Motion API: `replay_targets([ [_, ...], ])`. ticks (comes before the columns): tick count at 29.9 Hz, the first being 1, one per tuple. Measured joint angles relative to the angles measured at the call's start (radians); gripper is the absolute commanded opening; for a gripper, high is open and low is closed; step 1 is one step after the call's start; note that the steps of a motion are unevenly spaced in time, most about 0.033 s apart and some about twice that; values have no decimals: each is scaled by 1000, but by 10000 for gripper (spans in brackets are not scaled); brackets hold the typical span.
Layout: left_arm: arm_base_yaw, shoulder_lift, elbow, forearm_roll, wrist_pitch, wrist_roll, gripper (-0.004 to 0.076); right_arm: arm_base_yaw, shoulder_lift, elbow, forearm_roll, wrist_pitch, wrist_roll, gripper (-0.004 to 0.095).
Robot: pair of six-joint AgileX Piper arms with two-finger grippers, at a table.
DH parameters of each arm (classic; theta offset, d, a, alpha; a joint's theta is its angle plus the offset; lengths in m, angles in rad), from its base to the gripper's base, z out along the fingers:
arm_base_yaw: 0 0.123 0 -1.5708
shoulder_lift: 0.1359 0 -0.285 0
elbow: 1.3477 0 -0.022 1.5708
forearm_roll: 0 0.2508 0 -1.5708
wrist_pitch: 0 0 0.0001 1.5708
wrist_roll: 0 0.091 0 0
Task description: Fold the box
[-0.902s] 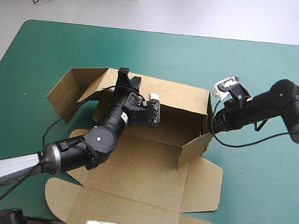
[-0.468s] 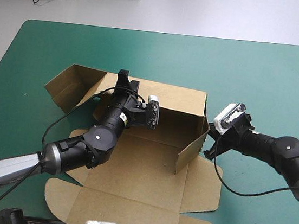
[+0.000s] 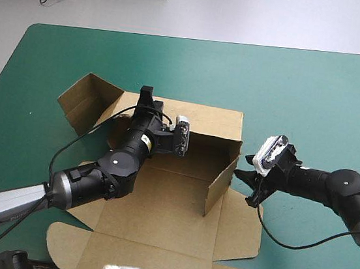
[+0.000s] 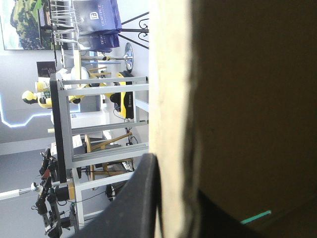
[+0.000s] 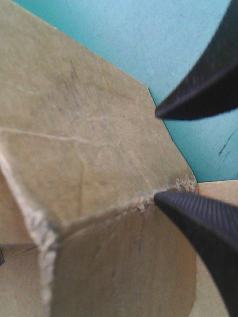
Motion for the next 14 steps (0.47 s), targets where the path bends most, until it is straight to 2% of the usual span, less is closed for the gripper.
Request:
replay_targets([
  [2,-1,-2,-1,-13,1,9,13,0,-2,-6,-16,17,20,852],
  [9,-3,-1,-54,-118,9,26,13,0,-4,-38,-26,122,38,825],
  [14,-3,40,-142,-234,48,111,13,0,-4,-39,22,90,44,825],
])
